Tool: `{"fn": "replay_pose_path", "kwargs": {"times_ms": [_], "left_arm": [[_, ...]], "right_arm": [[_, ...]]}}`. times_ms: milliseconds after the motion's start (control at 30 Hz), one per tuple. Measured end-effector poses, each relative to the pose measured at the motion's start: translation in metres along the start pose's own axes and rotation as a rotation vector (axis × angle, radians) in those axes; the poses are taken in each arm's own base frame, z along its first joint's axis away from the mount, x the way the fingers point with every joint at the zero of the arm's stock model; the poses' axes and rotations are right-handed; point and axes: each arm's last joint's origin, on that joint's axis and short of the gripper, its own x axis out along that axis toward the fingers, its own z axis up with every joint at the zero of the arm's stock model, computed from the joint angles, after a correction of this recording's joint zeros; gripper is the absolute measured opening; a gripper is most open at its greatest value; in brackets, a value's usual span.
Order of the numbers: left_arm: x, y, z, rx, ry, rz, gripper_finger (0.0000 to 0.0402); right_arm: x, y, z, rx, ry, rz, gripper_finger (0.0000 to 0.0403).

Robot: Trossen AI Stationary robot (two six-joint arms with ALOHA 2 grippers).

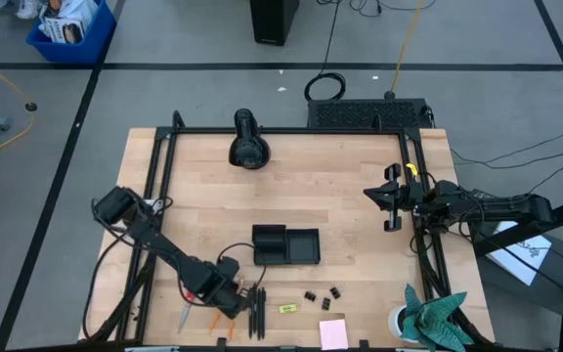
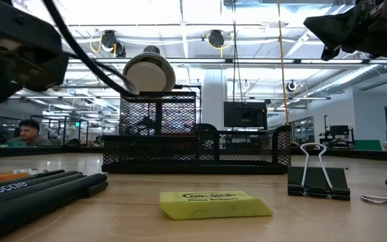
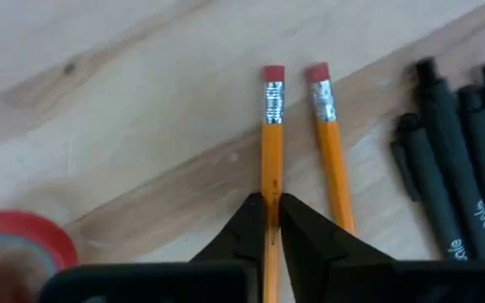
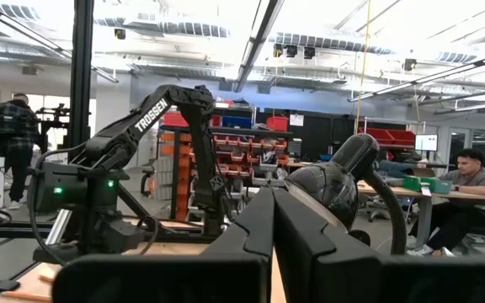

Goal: Pick and place office supplies into organizer
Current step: Put the left orange pencil into the desk organizer

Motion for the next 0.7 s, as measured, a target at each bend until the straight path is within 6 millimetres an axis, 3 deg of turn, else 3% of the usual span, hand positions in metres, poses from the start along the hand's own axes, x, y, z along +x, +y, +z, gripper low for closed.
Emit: {"fn": "replay_pose_path", "kwargs": {"times_ms": [100,233,500,700], "left_arm": [[0.001,0.001,0.000,0.013,-0.123,-0.019,0.0008],[0.003,0.003,-0.005,0.037,-0.227,-0.039,0.0015],[0.000,0.002,-0.010,0.052,-0.283,-0.056,0.0009],[-0.017,-0.007,-0.012,0.102,-0.291,-0.057,0.0005]], "right_arm": [[0.000,0.000,0.000,0.000,0.000,0.000,0.0000],[0.000,0.000,0.000,0.000,0.000,0.000,0.0000],[0.000,0.000,0.000,0.000,0.001,0.000,0.0000],[0.000,0.000,0.000,0.000,0.000,0.000,0.0000]]}}
